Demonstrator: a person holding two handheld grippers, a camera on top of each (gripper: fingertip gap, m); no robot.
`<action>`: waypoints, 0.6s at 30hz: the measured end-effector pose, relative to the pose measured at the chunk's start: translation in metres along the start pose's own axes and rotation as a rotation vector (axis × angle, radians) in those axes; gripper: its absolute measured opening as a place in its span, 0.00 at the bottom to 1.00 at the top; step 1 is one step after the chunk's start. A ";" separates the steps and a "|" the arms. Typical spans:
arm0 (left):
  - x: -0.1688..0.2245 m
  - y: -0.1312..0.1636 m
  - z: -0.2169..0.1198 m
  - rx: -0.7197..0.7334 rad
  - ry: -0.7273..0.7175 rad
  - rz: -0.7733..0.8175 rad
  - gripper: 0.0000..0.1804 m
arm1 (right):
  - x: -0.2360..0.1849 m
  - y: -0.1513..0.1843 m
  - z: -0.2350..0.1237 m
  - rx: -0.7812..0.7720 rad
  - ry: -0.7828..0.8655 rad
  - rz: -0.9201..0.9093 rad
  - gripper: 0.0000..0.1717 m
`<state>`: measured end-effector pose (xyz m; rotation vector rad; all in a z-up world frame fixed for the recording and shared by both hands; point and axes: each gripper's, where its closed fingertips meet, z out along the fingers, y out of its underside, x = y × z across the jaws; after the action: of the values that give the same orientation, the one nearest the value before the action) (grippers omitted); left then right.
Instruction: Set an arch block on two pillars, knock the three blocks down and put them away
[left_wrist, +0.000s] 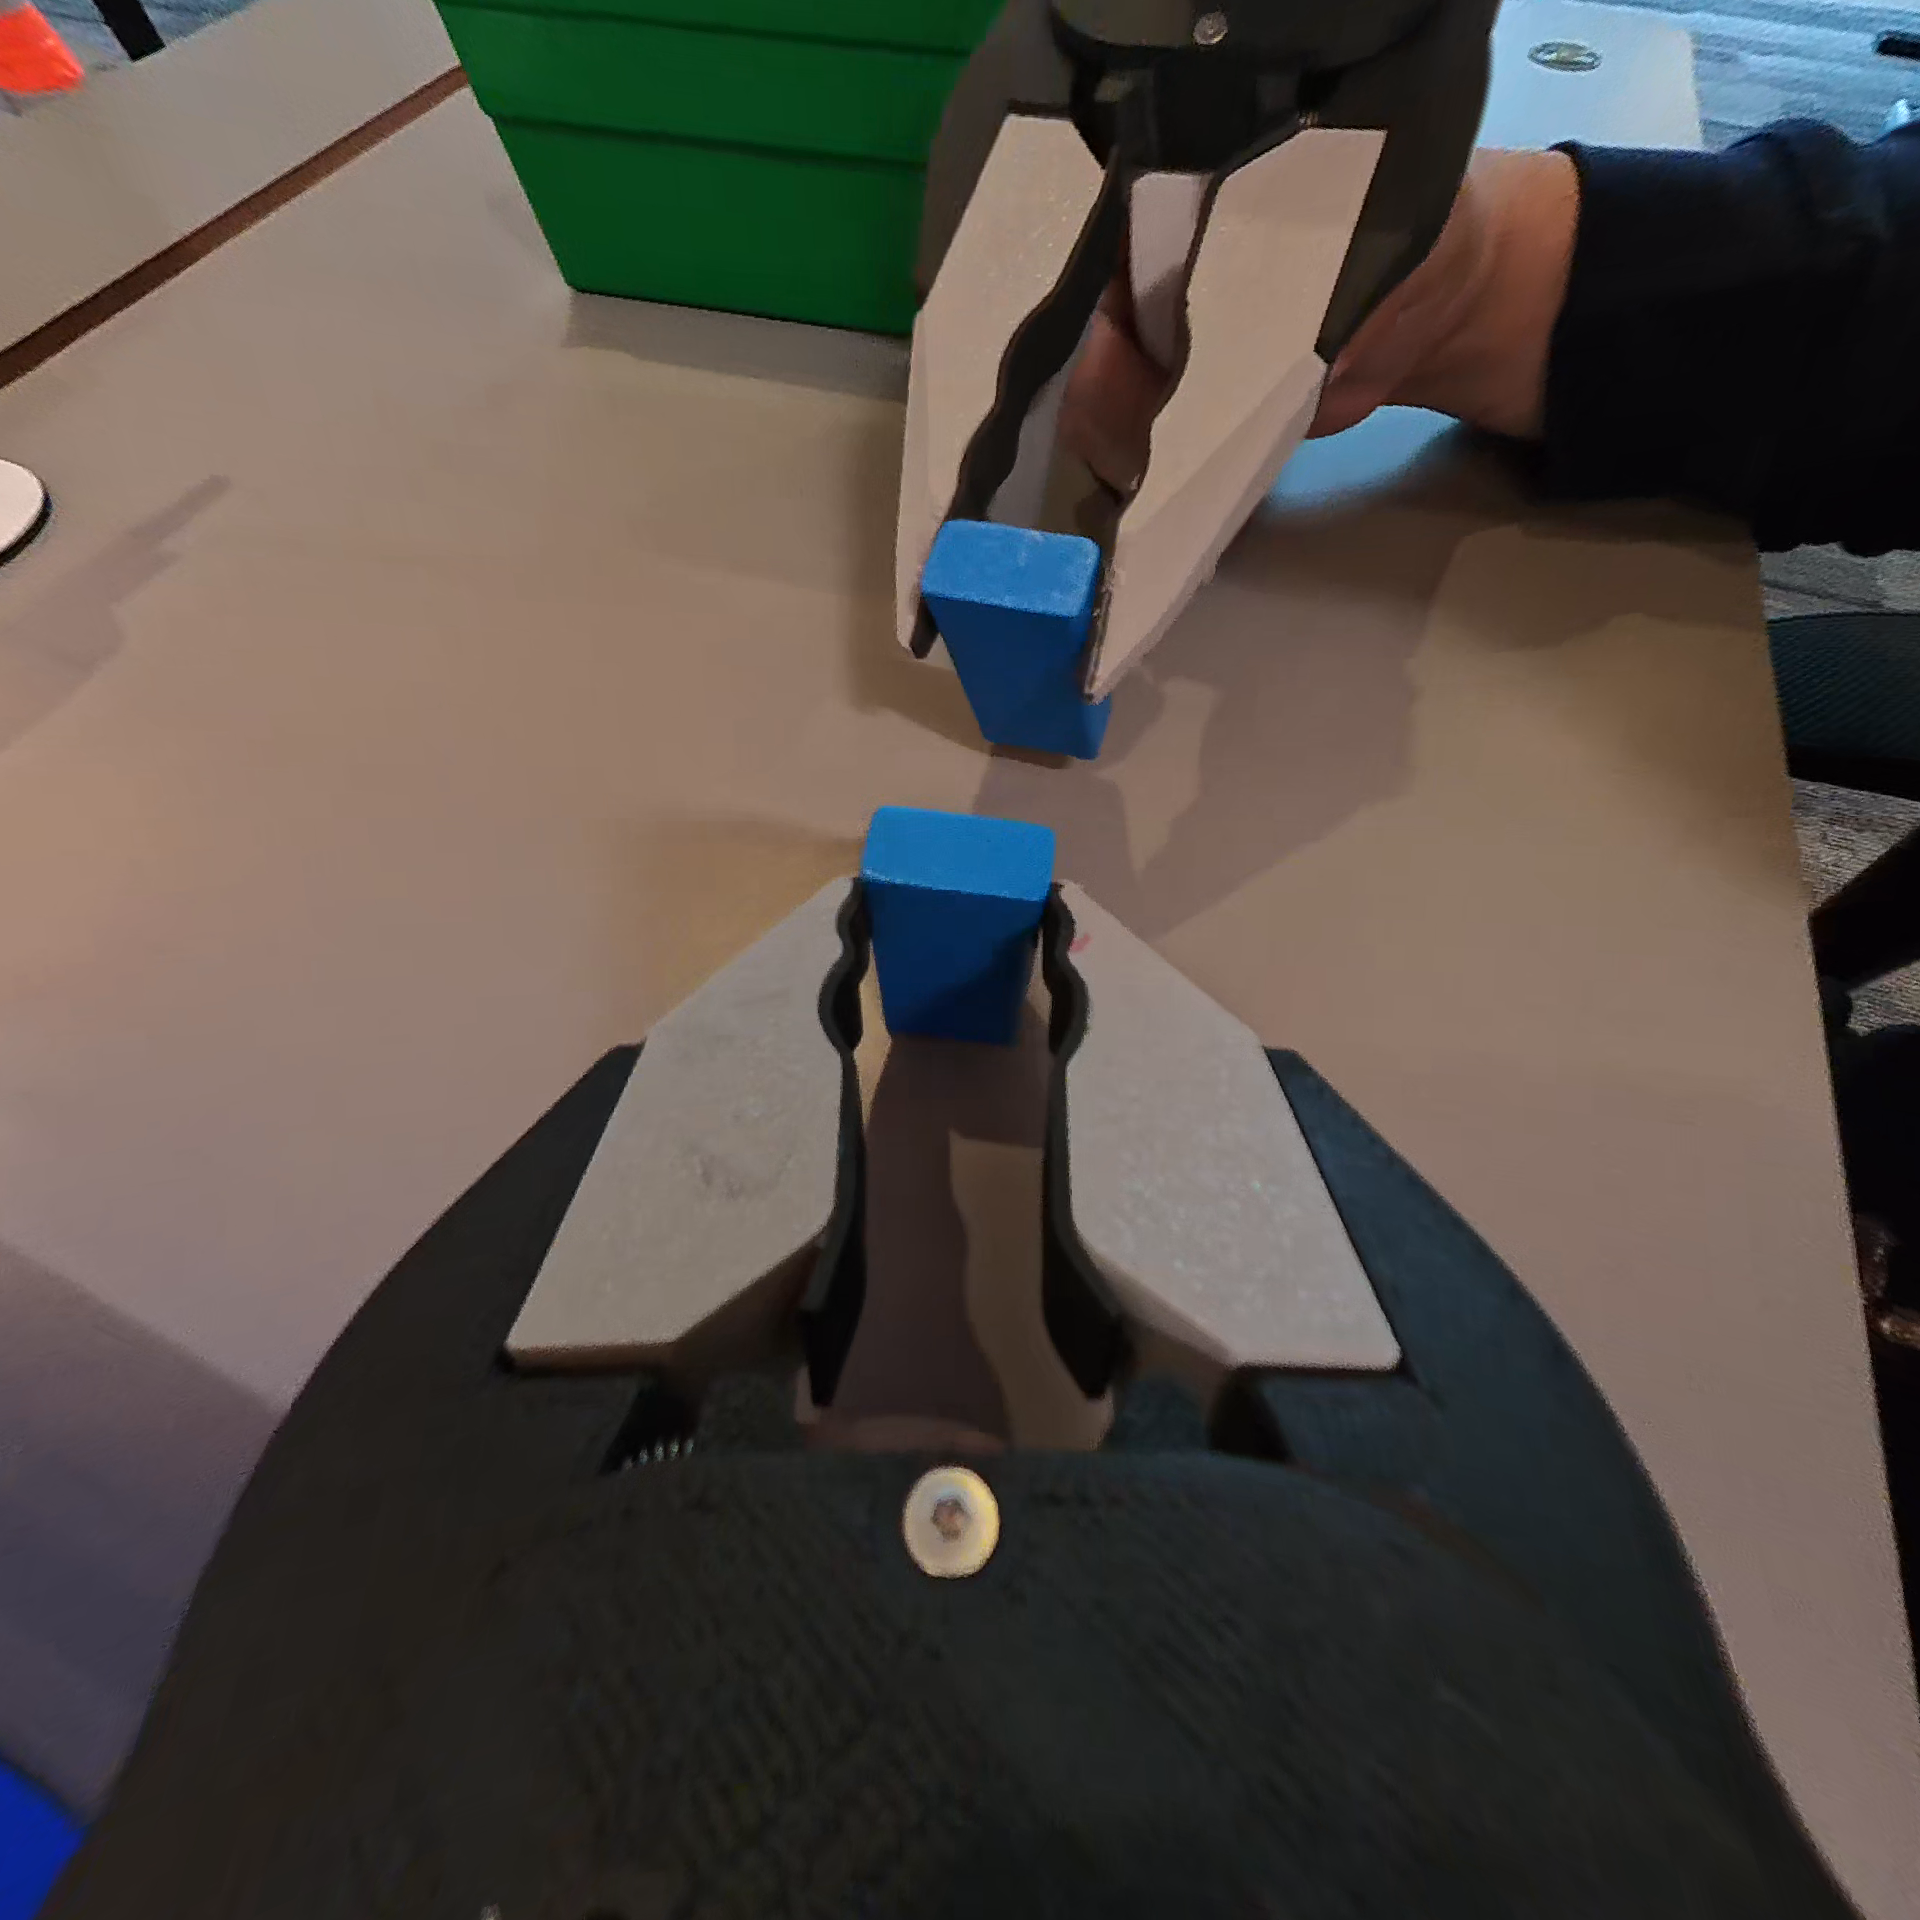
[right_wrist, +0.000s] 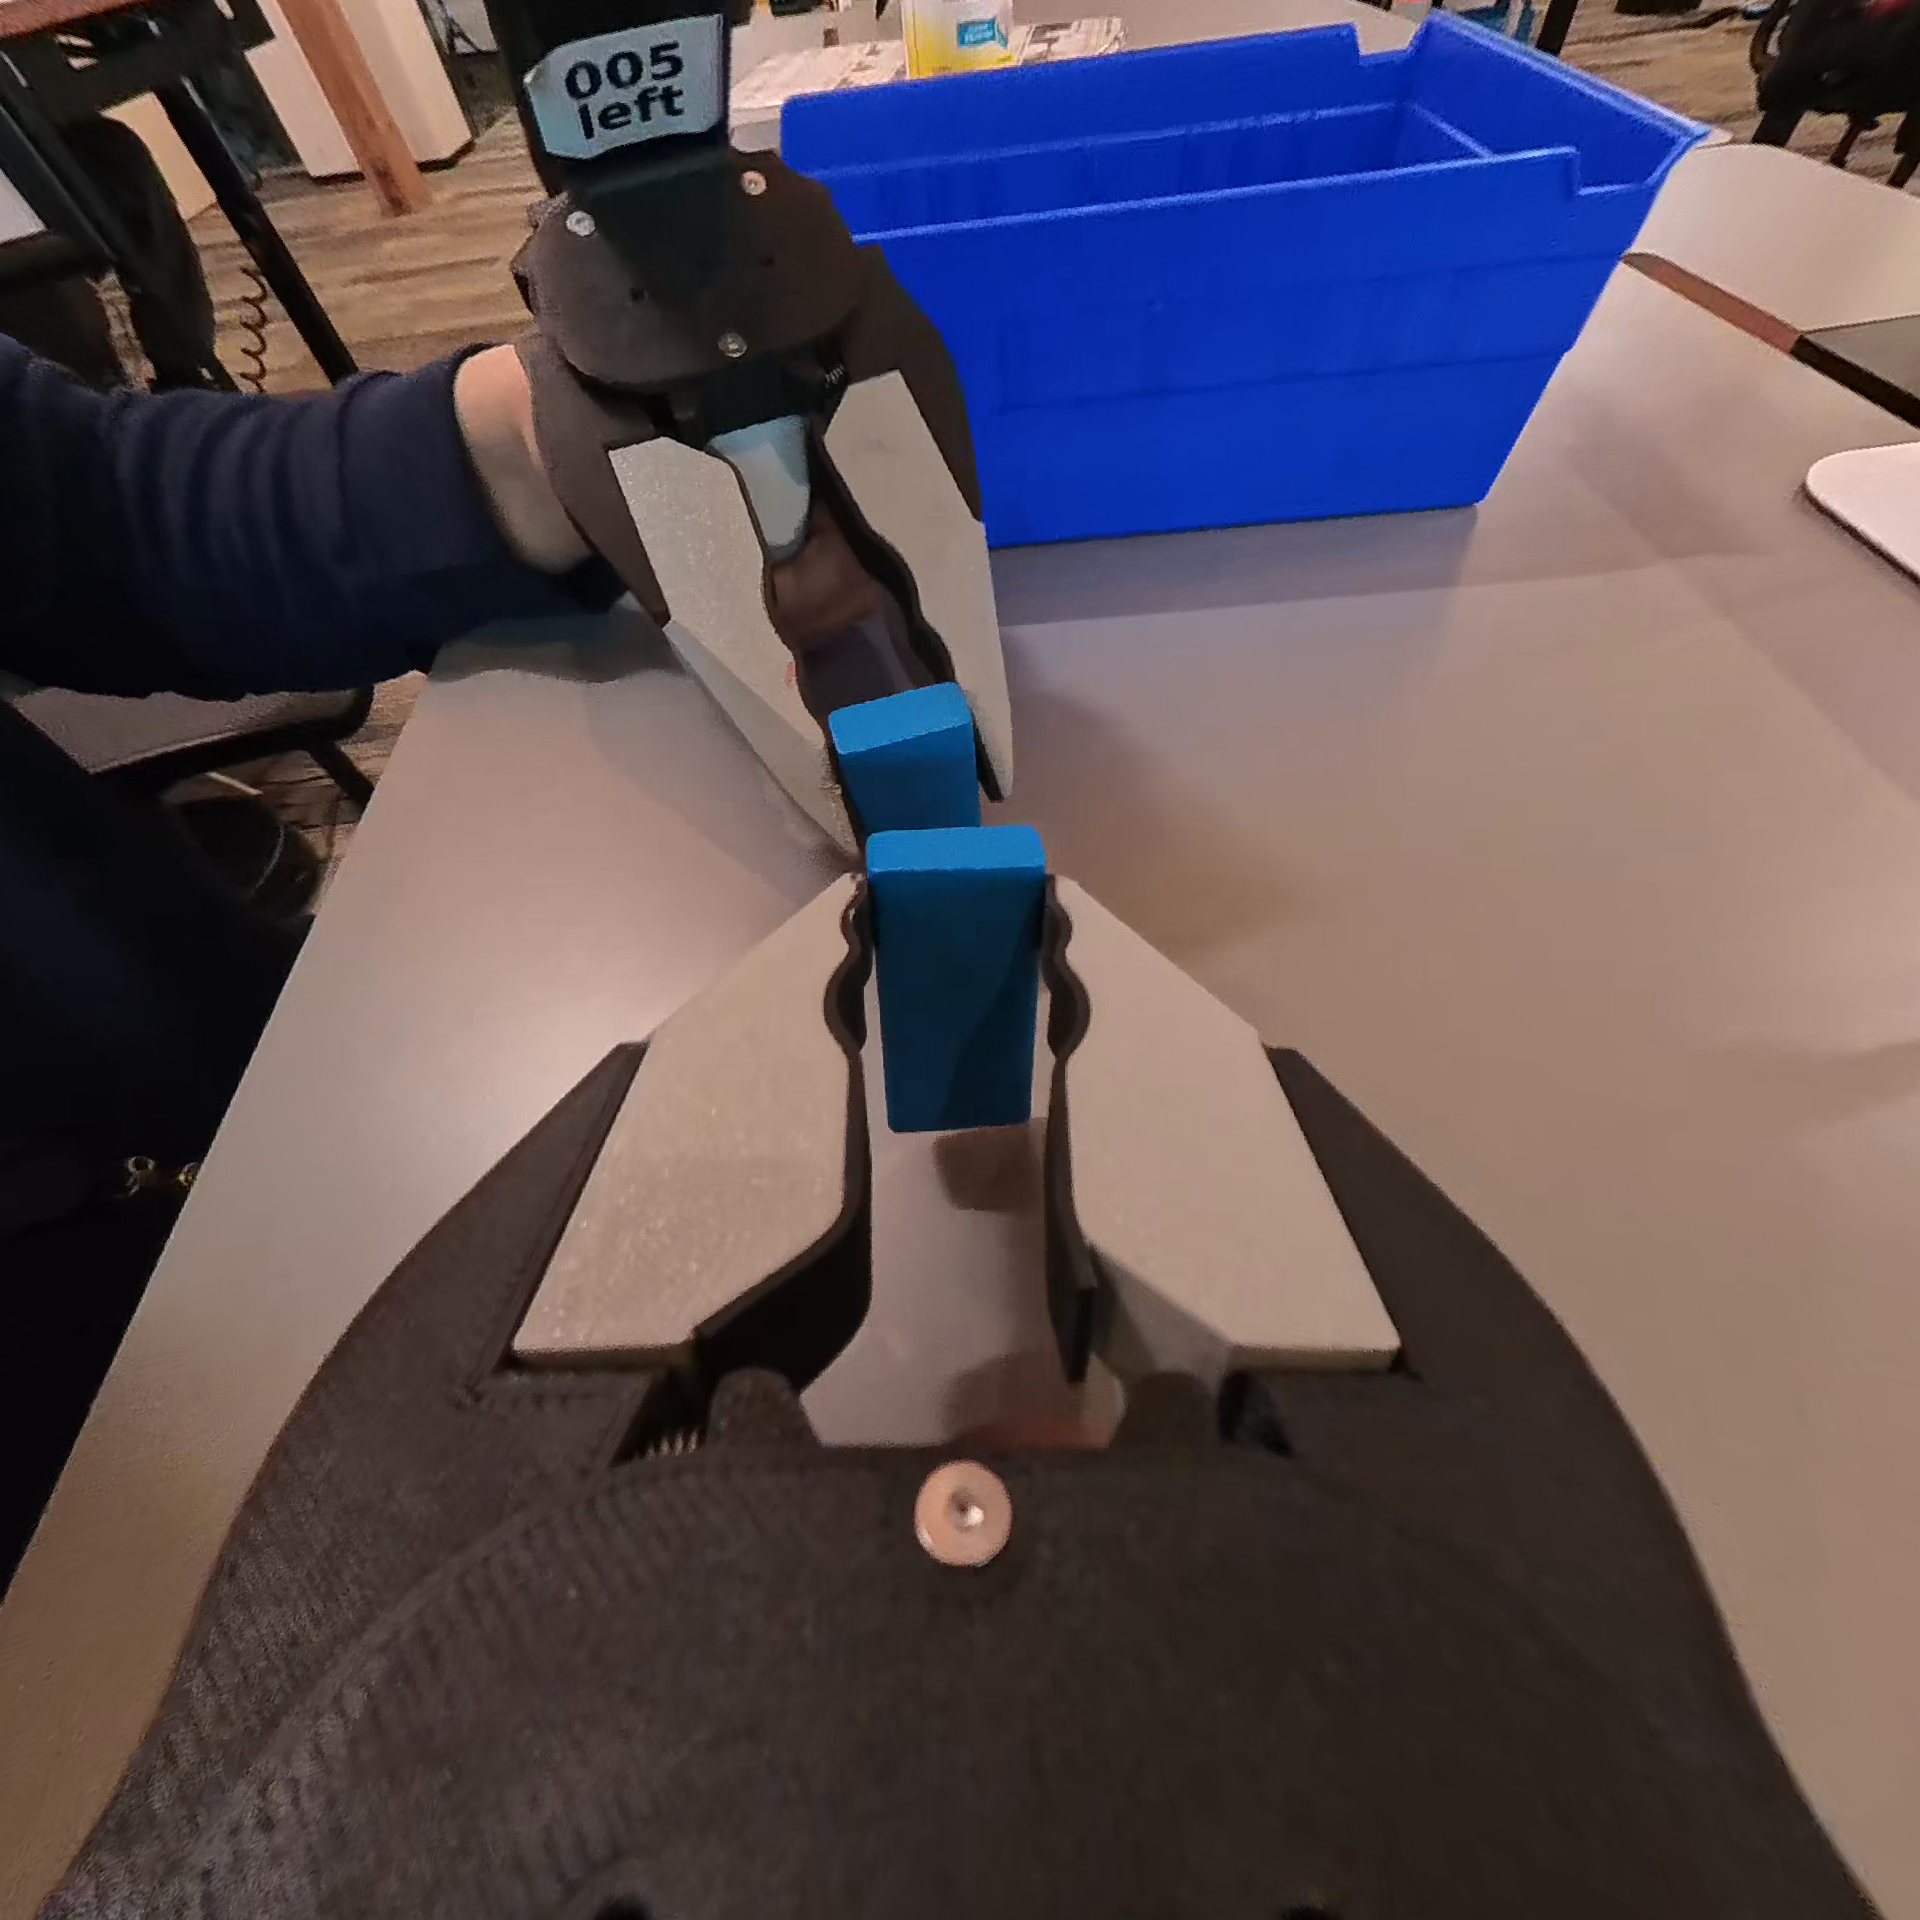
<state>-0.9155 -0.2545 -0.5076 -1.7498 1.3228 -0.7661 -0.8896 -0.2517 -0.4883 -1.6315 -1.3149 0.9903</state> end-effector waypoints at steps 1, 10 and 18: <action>-0.001 -0.001 0.001 0.000 0.002 0.005 0.17 | 0.000 0.001 0.001 -0.009 -0.004 0.006 0.17; -0.001 -0.002 0.003 0.003 -0.048 0.104 0.17 | 0.001 0.007 0.005 -0.054 0.032 -0.038 0.17; 0.002 0.000 0.004 -0.010 -0.017 0.103 0.17 | 0.002 0.004 0.001 -0.030 0.054 -0.050 0.17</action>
<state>-0.9113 -0.2558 -0.5094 -1.6781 1.3956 -0.6863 -0.8888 -0.2504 -0.4927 -1.6285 -1.3340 0.8943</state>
